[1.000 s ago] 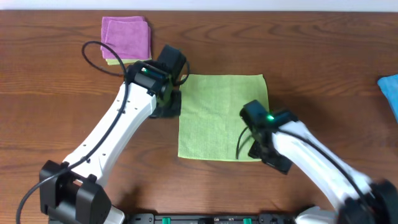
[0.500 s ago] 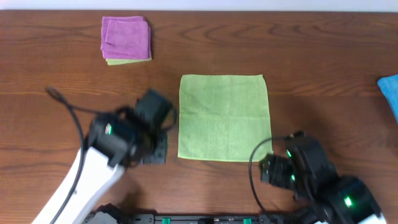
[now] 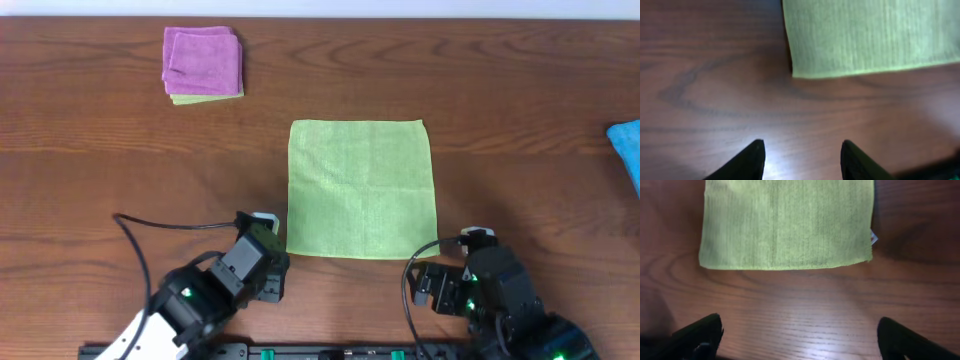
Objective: Fold the cloth
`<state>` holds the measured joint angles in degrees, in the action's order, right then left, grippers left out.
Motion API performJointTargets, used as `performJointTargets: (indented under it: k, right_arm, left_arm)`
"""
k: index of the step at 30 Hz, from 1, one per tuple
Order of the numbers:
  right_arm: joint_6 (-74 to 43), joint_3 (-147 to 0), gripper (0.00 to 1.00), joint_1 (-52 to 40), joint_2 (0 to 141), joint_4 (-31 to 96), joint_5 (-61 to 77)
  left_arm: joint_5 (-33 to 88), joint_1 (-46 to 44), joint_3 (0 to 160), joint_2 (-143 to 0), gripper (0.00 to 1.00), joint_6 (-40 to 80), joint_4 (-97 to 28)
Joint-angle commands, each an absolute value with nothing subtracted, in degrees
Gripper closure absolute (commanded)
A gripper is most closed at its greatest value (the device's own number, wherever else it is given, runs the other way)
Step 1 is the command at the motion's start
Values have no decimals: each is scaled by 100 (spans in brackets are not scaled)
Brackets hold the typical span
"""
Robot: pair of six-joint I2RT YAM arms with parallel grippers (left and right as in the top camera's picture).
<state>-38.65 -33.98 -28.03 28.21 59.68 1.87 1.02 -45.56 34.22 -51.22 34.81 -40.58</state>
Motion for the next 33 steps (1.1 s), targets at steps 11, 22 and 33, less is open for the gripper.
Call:
performJointTargets:
  k: [11,22,33]
  right_arm:
    - [-3457,-2622,6,-2156,3374,4987,-47]
    - [-3111,-2622,6,-1603,3365,4858,193]
    - [-3098,-2622,5,-1603,3365,4856,176]
  left_arm:
    - [93,-4429,2781,-7205,44,3820,-1568]
    - [45,-4154,2790,-7500,45,3594,-1138]
    - [353,-4154,2790,-8221,44,3625,-421]
